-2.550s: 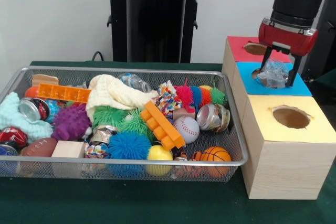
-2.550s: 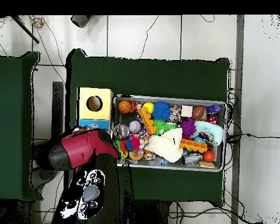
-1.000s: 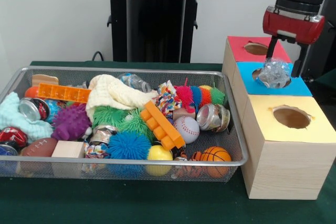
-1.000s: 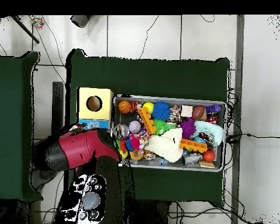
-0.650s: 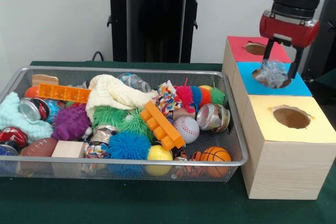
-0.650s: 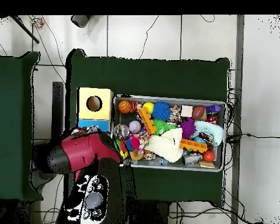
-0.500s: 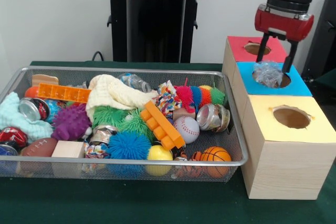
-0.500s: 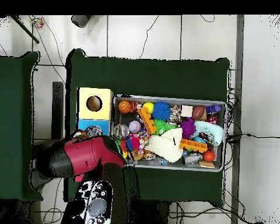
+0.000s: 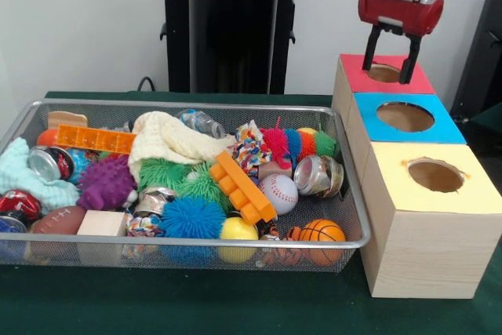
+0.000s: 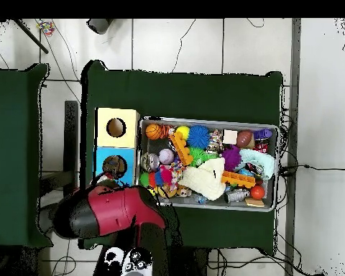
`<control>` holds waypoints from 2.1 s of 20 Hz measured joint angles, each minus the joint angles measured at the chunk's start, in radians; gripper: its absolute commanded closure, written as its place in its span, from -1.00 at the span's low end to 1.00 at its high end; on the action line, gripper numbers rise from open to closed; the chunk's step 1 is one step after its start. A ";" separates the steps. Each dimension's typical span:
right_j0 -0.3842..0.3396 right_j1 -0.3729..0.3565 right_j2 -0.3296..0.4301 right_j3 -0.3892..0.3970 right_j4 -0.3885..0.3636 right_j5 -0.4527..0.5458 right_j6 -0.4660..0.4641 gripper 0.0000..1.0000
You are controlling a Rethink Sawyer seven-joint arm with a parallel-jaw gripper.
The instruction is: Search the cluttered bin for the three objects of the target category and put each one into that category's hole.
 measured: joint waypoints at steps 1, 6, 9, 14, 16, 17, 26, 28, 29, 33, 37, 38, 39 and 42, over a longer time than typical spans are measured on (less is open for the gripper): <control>-0.001 -0.005 0.000 0.017 0.000 -0.023 0.000 -1.00; -0.016 -0.015 0.002 0.082 0.000 -0.110 0.000 -1.00; -0.040 -0.023 0.007 0.106 0.000 -0.117 0.000 -1.00; -0.105 -0.029 0.017 0.126 -0.002 -0.117 0.000 -1.00; -0.140 -0.025 0.028 0.125 -0.010 -0.117 0.000 -1.00; -0.151 -0.023 0.033 0.125 -0.013 -0.117 0.000 -1.00; -0.311 0.045 0.128 0.056 -0.103 -0.117 -0.002 -1.00; -0.344 0.059 0.149 0.041 -0.127 -0.117 -0.005 -1.00; -0.358 0.063 0.159 0.037 -0.136 -0.117 -0.006 -1.00; -0.429 0.072 0.207 0.028 -0.177 -0.117 -0.010 -1.00; -0.530 0.061 0.272 0.030 -0.216 -0.117 -0.013 -1.00; -0.546 0.058 0.282 0.031 -0.221 -0.117 -0.014 -1.00; -0.585 0.049 0.308 0.034 -0.237 -0.115 -0.020 -1.00; -0.653 0.027 0.351 0.045 -0.271 -0.107 -0.039 -1.00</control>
